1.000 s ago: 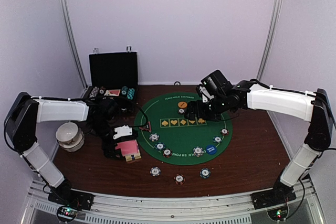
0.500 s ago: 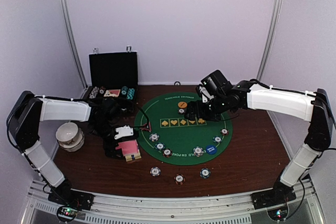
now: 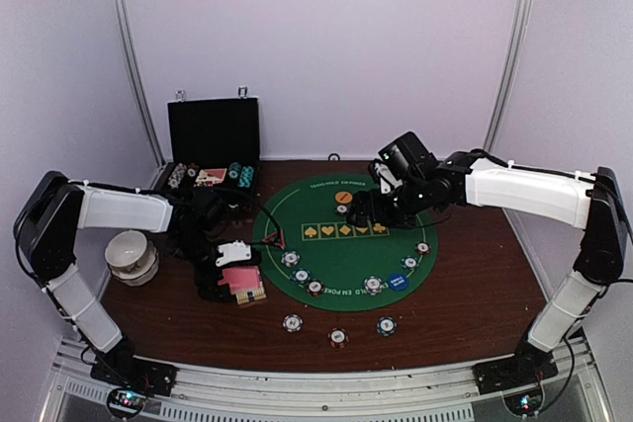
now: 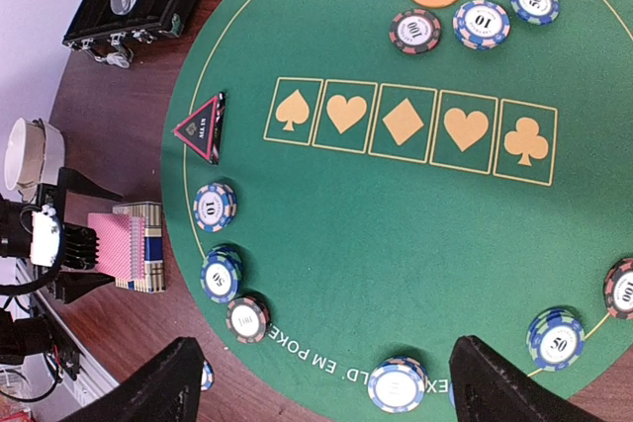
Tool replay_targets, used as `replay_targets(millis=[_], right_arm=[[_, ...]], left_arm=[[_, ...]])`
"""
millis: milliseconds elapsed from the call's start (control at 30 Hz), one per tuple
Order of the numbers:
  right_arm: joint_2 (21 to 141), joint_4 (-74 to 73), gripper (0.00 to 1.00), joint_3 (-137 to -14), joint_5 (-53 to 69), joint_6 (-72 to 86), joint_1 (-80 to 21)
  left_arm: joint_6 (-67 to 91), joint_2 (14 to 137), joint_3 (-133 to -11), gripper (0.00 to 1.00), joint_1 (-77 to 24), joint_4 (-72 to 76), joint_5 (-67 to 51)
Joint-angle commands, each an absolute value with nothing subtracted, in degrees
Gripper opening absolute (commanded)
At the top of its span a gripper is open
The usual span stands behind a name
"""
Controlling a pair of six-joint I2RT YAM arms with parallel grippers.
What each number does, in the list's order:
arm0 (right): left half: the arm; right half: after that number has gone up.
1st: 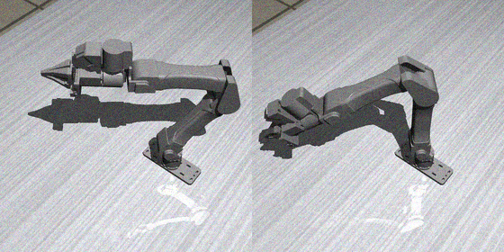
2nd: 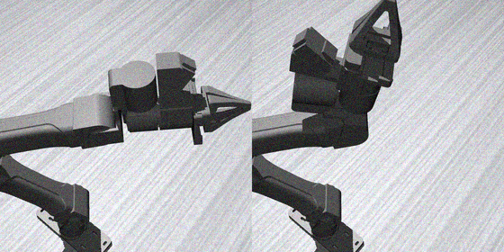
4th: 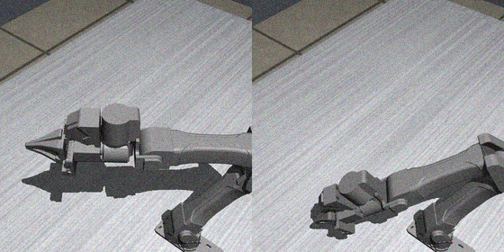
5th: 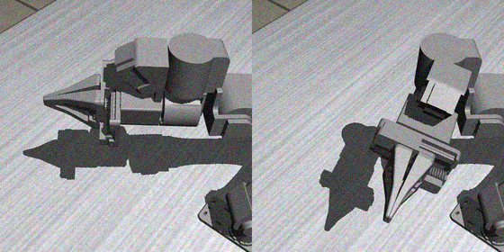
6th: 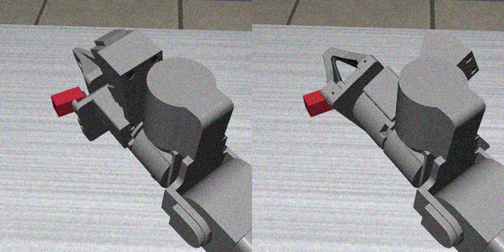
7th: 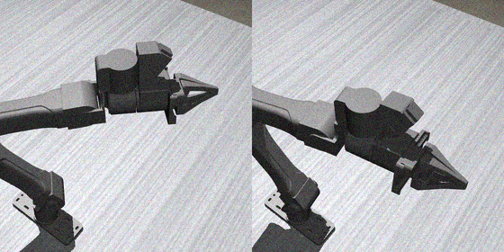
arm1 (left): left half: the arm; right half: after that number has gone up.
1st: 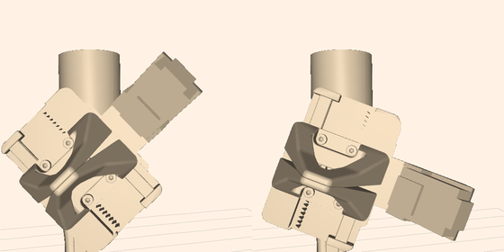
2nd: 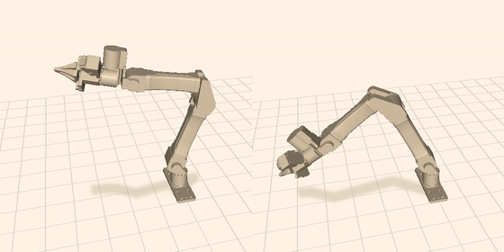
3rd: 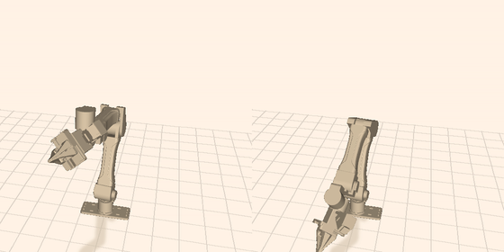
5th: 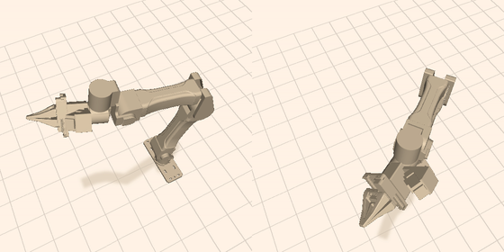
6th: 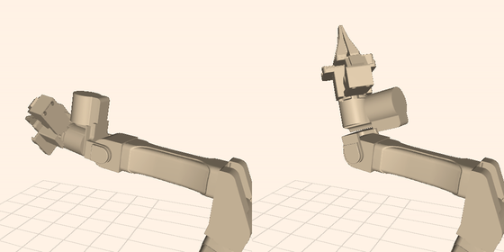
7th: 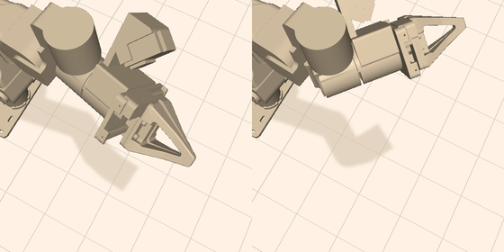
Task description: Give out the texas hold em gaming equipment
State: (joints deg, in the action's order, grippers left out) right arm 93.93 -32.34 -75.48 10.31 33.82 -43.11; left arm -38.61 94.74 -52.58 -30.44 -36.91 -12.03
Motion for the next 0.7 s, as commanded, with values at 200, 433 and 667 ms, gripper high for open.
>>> replay_targets(millis=[200,433,667], right_arm=[[91.8,-31.5,0.9,-74.4,10.4,33.9,-43.4],[91.8,-31.1,0.89,-74.3,11.0,34.1,-43.4],[91.5,-30.4,0.88,-73.9,11.7,34.5,-43.4]], left_arm=[[-39.8,95.6,-50.5,0.87,-30.8,-33.2,-11.0],[-40.1,93.2,-50.7,0.63,-30.8,-33.8,-11.8],[-41.3,92.2,-50.4,0.36,-30.8,-34.4,-11.5]])
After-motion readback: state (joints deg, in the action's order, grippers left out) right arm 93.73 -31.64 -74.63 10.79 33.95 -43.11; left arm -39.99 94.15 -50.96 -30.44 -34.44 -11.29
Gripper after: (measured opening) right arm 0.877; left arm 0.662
